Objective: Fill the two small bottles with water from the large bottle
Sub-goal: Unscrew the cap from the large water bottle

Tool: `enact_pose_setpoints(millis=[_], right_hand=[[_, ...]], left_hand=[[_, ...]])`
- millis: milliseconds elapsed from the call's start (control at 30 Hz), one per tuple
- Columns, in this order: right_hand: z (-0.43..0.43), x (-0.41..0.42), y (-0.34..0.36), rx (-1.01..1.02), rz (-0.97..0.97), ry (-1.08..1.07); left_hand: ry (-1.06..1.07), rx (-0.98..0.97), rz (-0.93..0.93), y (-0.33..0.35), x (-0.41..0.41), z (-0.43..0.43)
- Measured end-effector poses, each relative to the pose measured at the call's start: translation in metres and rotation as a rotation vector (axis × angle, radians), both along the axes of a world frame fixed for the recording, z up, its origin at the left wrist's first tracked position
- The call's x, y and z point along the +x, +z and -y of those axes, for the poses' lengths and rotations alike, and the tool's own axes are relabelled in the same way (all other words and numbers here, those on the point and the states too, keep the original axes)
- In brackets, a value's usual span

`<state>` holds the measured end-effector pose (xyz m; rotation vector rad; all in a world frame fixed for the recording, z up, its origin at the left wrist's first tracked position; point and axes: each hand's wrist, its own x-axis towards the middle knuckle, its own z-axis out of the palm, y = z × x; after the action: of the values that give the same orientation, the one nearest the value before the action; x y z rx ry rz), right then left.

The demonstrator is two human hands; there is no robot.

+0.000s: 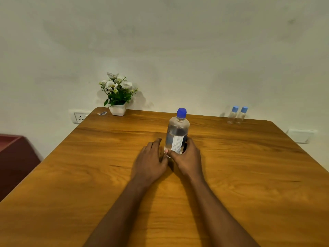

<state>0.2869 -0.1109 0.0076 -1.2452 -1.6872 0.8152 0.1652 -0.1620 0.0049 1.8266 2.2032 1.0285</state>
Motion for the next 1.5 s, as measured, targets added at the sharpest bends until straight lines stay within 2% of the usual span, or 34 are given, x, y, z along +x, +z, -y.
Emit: enact_pose_setpoints(millis=[667,933,1033,1267,1400,1500], right_hand=[[0.049,0.036,0.001,0.035,0.032,0.065],[0.042,0.059,0.014,-0.177,0.007,0.233],[0.04,0.075,0.045,-0.17,0.004,0.184],[0.028,0.056,0.148,0.275,0.296,0.148],[0.019,0.034,0.177,0.356,0.629,0.202],[0.016,0.024,0.183,0.357,0.802,0.225]], left_hand=[[-0.03,-0.007,0.048,-0.002,0.018,0.04],[-0.084,0.028,0.082,0.0,0.02,0.042],[-0.097,0.054,0.069,-0.001,0.022,0.042],[-0.038,0.075,0.207,0.001,0.04,0.037],[0.003,0.054,0.208,0.0,0.044,0.034],[0.021,0.044,0.204,-0.002,0.043,0.033]])
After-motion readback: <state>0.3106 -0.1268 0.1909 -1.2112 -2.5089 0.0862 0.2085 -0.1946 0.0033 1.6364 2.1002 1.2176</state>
